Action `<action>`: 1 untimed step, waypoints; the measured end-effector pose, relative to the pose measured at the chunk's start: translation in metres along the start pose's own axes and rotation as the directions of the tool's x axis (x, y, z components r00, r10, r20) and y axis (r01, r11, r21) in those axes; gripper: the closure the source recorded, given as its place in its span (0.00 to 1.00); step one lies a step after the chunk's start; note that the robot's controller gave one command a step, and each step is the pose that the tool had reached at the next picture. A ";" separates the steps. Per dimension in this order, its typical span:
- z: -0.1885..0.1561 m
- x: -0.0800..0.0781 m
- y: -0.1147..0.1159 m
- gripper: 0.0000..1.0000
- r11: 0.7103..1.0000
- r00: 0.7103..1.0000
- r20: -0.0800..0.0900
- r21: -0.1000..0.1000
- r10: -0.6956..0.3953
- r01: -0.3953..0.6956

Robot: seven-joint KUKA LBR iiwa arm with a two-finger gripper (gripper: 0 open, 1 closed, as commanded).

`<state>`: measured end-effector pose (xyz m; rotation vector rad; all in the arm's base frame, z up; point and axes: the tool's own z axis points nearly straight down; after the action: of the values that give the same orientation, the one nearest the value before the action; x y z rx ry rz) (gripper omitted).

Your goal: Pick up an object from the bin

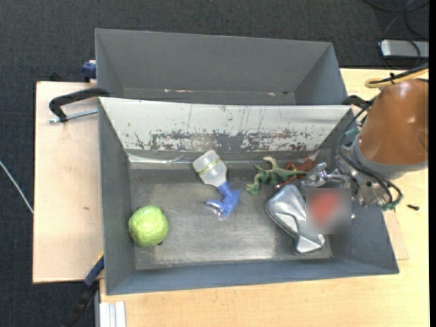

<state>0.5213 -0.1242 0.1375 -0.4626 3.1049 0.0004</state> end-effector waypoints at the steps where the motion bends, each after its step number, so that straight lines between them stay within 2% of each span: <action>1: 0.043 0.002 -0.007 0.00 0.951 0.951 0.001 0.001 0.310 -0.310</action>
Offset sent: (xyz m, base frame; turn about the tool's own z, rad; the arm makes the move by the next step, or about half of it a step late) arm -0.0051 0.0027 -0.0339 -0.4002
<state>0.5210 -0.1314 0.0941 0.0308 3.1384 -0.0010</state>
